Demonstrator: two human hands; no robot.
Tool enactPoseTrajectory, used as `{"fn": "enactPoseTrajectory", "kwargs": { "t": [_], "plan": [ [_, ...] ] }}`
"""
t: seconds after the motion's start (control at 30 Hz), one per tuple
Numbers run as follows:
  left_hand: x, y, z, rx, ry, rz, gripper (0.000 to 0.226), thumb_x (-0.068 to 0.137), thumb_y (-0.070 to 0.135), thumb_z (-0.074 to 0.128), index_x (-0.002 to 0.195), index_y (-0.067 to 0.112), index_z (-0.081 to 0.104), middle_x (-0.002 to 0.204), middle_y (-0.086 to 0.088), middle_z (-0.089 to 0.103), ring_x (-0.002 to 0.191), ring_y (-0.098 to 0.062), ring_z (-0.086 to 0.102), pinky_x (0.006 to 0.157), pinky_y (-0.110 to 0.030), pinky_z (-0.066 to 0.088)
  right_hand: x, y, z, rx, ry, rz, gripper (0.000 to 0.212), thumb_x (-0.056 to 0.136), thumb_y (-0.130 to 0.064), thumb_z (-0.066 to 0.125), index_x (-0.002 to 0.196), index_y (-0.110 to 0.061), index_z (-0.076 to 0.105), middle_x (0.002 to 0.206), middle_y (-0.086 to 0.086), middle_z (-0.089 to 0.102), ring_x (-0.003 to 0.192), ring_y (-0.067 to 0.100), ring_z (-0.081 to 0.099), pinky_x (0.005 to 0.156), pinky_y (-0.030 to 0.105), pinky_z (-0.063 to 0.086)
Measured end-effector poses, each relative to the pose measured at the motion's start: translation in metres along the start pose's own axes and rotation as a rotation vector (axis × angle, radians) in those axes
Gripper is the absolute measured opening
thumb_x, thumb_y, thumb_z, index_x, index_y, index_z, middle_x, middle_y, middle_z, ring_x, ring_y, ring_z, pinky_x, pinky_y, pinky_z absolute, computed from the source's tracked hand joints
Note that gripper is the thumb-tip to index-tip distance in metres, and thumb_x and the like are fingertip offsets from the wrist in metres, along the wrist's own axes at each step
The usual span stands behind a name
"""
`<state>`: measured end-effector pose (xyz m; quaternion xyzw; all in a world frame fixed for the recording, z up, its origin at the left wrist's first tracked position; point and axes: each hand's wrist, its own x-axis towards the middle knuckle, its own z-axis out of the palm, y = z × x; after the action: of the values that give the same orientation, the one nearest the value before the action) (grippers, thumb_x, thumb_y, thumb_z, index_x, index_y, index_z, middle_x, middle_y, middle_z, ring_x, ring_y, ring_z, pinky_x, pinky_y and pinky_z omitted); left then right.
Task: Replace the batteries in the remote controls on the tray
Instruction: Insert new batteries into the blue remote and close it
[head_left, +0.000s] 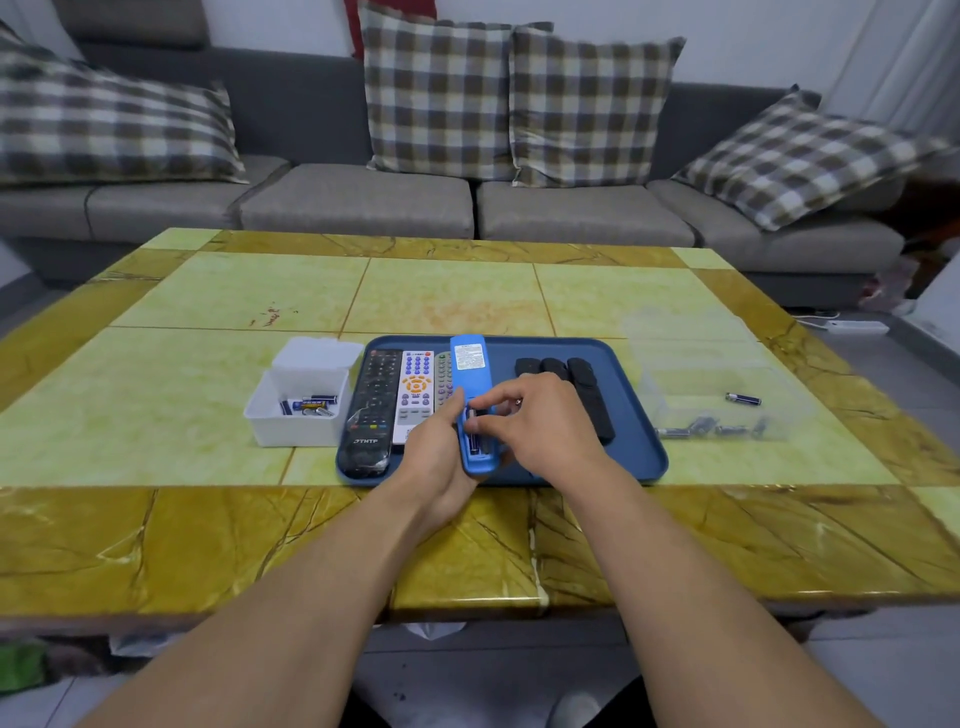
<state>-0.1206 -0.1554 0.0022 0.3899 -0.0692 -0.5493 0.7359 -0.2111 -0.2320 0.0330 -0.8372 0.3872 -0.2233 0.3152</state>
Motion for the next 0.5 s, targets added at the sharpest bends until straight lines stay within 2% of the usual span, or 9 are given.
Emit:
{"fn": "enactPoseTrajectory", "kwargs": {
  "t": [0.07,0.13,0.2,0.27,0.33,0.43,0.5],
  "plan": [
    [-0.002,0.003,-0.002,0.056,-0.017,-0.001,0.034,0.108,0.030,0.040,0.130,0.012,0.058,0.105,-0.017,0.073,0.088,-0.030,0.071,0.061,-0.038,0.061,-0.002,-0.002,-0.001,0.035,0.010,0.044,0.036,0.065,-0.044,0.090,0.091,-0.035,0.068,0.074,-0.013,0.060,0.077,0.008,0.069,0.067,0.041,0.060],
    [-0.003,0.005,-0.005,0.120,-0.033,-0.001,0.032,0.107,0.025,0.042,0.133,0.015,0.057,0.117,-0.021,0.071,0.099,-0.035,0.069,0.069,-0.043,0.061,-0.005,-0.004,-0.003,0.008,0.006,0.062,0.047,0.064,-0.046,0.090,0.095,-0.033,0.057,0.069,-0.013,0.055,0.077,0.008,0.070,0.064,0.041,0.058],
    [-0.004,0.006,-0.007,0.173,-0.054,-0.006,0.032,0.106,0.021,0.041,0.134,0.016,0.055,0.125,-0.022,0.068,0.110,-0.039,0.066,0.077,-0.049,0.060,-0.008,-0.007,-0.007,-0.052,0.014,0.067,0.052,0.064,-0.050,0.088,0.096,-0.032,0.052,0.065,-0.015,0.051,0.077,0.007,0.069,0.057,0.037,0.051],
    [-0.005,0.007,-0.007,0.230,-0.071,-0.020,0.031,0.106,0.022,0.039,0.132,0.017,0.055,0.125,-0.021,0.068,0.114,-0.041,0.066,0.084,-0.059,0.058,-0.011,-0.009,-0.012,-0.121,0.031,0.064,0.053,0.065,-0.055,0.086,0.097,-0.033,0.050,0.065,-0.015,0.050,0.071,0.006,0.064,0.053,0.032,0.042],
    [-0.006,0.008,-0.005,0.305,-0.081,-0.034,0.028,0.106,0.024,0.040,0.129,0.021,0.056,0.123,-0.019,0.070,0.108,-0.042,0.069,0.079,-0.061,0.059,-0.013,-0.008,-0.015,-0.174,0.051,0.056,0.052,0.066,-0.058,0.084,0.098,-0.034,0.049,0.070,-0.012,0.053,0.064,0.007,0.062,0.052,0.034,0.044],
    [-0.006,0.008,-0.003,0.376,-0.094,-0.023,0.026,0.106,0.024,0.041,0.128,0.024,0.056,0.115,-0.018,0.070,0.094,-0.040,0.073,0.060,-0.047,0.060,-0.013,-0.005,-0.017,-0.154,0.059,0.063,0.051,0.066,-0.058,0.084,0.097,-0.036,0.050,0.076,-0.009,0.056,0.064,0.011,0.068,0.063,0.041,0.056],
    [-0.005,0.008,-0.002,0.368,-0.102,-0.017,0.026,0.106,0.022,0.041,0.128,0.022,0.055,0.114,-0.020,0.070,0.092,-0.039,0.072,0.057,-0.044,0.060,-0.011,-0.001,-0.017,-0.076,0.054,0.062,0.050,0.065,-0.053,0.086,0.096,-0.033,0.052,0.076,-0.009,0.054,0.063,0.004,0.065,0.062,0.038,0.056]
  ]
}}
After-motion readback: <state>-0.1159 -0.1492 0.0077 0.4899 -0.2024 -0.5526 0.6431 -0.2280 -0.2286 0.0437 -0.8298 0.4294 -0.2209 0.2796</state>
